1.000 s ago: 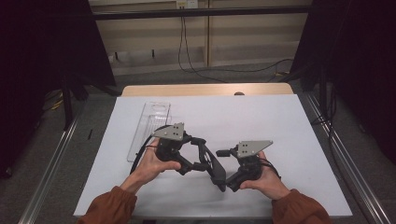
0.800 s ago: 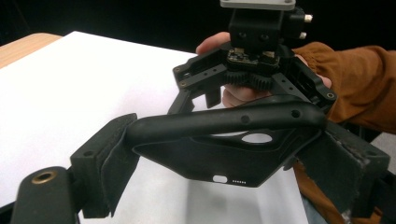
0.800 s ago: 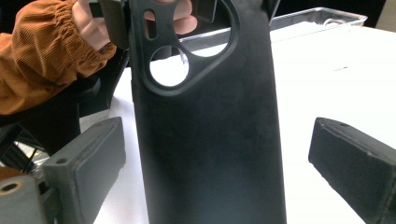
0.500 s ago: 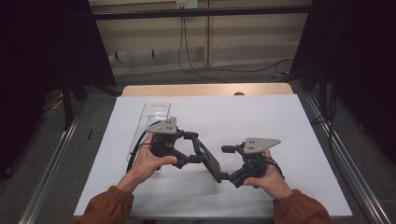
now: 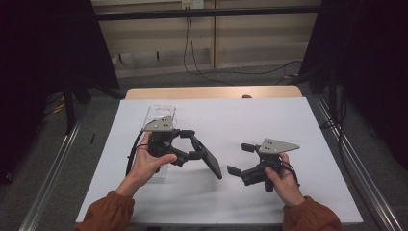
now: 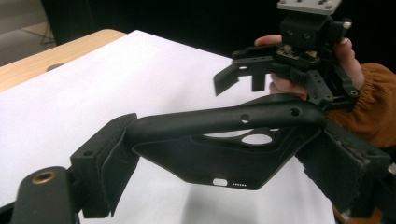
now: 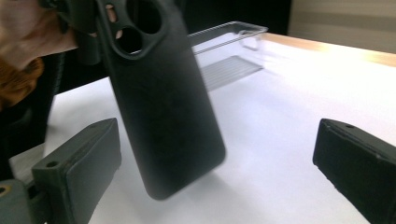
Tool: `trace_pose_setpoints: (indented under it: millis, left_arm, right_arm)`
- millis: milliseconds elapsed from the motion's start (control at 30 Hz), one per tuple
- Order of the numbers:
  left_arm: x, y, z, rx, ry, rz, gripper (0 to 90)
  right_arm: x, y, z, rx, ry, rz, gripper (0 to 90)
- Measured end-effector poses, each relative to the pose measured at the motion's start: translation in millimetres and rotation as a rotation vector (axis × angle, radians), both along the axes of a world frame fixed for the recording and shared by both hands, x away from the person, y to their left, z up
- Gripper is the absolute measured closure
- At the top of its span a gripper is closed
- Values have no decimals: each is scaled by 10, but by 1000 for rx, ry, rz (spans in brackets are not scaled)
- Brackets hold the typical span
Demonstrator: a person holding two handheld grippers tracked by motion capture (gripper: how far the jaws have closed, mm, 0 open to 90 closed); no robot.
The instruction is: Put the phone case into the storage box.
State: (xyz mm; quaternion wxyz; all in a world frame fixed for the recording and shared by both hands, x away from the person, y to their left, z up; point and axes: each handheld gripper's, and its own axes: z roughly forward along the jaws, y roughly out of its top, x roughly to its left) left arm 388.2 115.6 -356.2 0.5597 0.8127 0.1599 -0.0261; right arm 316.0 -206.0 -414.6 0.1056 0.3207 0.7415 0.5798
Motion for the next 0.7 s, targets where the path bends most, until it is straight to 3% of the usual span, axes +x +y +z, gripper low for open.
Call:
trace_pose_setpoints:
  millis: [267, 700]
  left_arm:
    - [1, 77, 44, 14, -10, 42, 148]
    - [13, 197, 105, 18, -19, 114, 148]
  right_arm:
    - [-101, -142, -15, -19, -20, -120, 0]
    - [-265, -351, -53, -41, -55, -233, 0]
